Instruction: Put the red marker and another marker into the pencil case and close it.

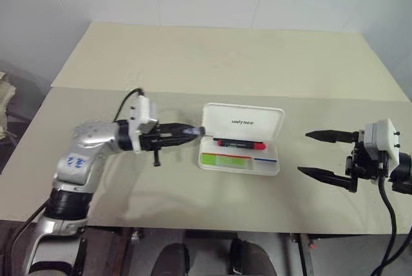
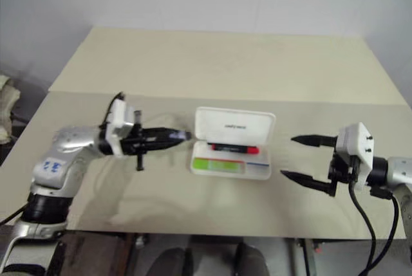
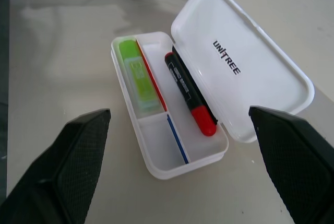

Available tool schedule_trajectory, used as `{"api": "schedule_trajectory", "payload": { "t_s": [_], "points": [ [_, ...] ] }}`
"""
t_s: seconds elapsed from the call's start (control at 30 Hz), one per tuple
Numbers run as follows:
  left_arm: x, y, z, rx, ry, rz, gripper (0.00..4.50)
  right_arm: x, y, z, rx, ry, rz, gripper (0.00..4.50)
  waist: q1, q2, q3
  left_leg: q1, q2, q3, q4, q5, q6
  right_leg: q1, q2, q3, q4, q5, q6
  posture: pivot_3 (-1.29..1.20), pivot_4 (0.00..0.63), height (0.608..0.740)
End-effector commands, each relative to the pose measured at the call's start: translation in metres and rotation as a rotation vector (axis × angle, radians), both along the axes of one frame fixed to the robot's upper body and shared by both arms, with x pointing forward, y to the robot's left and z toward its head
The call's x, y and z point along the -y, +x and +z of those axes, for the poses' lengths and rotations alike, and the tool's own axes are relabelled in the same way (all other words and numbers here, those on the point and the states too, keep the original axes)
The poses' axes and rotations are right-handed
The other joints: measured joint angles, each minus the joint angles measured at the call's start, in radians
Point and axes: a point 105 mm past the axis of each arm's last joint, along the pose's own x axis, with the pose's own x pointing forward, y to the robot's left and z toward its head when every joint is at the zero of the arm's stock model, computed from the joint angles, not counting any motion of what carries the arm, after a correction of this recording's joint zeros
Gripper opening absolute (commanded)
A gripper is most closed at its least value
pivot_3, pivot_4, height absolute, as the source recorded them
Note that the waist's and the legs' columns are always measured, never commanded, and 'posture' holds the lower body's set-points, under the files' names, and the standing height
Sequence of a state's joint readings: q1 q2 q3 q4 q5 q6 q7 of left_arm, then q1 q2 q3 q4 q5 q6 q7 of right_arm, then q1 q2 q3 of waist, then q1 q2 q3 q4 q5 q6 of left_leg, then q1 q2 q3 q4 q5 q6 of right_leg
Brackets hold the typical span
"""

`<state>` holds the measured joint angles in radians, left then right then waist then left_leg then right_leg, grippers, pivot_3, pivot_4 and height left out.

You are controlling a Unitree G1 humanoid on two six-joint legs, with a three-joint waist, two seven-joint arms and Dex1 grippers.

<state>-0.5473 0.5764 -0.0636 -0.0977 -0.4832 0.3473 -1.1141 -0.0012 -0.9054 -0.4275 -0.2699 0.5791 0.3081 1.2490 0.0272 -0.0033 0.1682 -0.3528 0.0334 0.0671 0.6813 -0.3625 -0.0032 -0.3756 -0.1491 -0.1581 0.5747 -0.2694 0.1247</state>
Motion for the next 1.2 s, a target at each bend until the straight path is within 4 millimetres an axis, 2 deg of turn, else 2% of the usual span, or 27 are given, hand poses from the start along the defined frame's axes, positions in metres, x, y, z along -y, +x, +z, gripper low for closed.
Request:
{"api": "schedule_trajectory", "payload": {
  "t_s": [0.03, 0.13, 0.33, 0.4, 0.7, 0.83, 1.2],
  "points": [
    [0.018, -0.003, 0.004, 0.007, -0.003, -0.058, 0.36, 0.006, -0.007, 0.012, 0.057, -0.020, -0.039, 4.50, 0.002, 0.000, 0.000, 0.000, 0.000, 0.000, 0.000, 0.000, 0.000, 0.000, 0.000, 0.000, 0.000, 0.000, 0.000, 0.00, 0.150, 0.740],
    [0.044, -0.005, -0.007, -0.010, 0.023, -0.112, 0.36, 0.006, -0.015, 0.007, 0.045, -0.017, -0.068, 4.50, 0.006, 0.000, 0.000, 0.000, 0.000, 0.000, 0.000, 0.000, 0.000, 0.000, 0.000, 0.000, 0.000, 0.000, 0.000, 0.00, 0.150, 0.740],
    [0.079, 0.000, -0.034, -0.042, 0.098, -0.136, 0.36, 0.001, -0.024, 0.006, 0.040, -0.014, -0.087, 4.50, 0.009, -0.001, 0.000, 0.000, 0.000, 0.000, 0.001, 0.000, 0.000, 0.001, 0.000, 0.000, -0.001, 0.000, 0.000, 0.00, 0.150, 0.740],
    [0.083, 0.001, -0.039, -0.036, 0.117, -0.134, 0.36, 0.001, -0.025, 0.006, 0.040, -0.013, -0.091, 4.50, 0.009, -0.001, 0.000, 0.000, 0.000, 0.000, 0.001, 0.001, 0.000, 0.001, 0.000, 0.000, -0.001, 0.000, 0.000, 0.00, 0.150, 0.740],
    [0.128, 0.007, -0.049, -0.016, 0.136, -0.158, 0.36, -0.004, -0.030, 0.006, 0.057, -0.005, -0.121, 4.50, 0.028, -0.001, 0.000, -0.001, 0.000, -0.001, 0.001, 0.001, 0.001, 0.001, 0.000, 0.000, -0.001, 0.000, 0.000, 0.00, 0.150, 0.740],
    [0.139, 0.001, -0.053, -0.013, 0.142, -0.197, 0.36, -0.007, -0.030, 0.007, 0.070, 0.002, -0.131, 4.50, 0.027, -0.001, 0.000, -0.001, 0.000, -0.001, 0.001, 0.001, 0.001, 0.001, 0.000, 0.000, -0.002, 0.000, 0.000, 0.00, 0.150, 0.740],
    [0.160, 0.007, -0.062, -0.007, 0.150, -0.194, 0.36, -0.015, -0.033, 0.009, 0.090, 0.015, -0.149, 4.50, 0.028, -0.001, 0.000, -0.001, 0.000, -0.001, 0.001, 0.001, 0.001, 0.001, 0.000, 0.000, -0.001, 0.000, 0.000, 0.00, 0.150, 0.740]
  ]
}}
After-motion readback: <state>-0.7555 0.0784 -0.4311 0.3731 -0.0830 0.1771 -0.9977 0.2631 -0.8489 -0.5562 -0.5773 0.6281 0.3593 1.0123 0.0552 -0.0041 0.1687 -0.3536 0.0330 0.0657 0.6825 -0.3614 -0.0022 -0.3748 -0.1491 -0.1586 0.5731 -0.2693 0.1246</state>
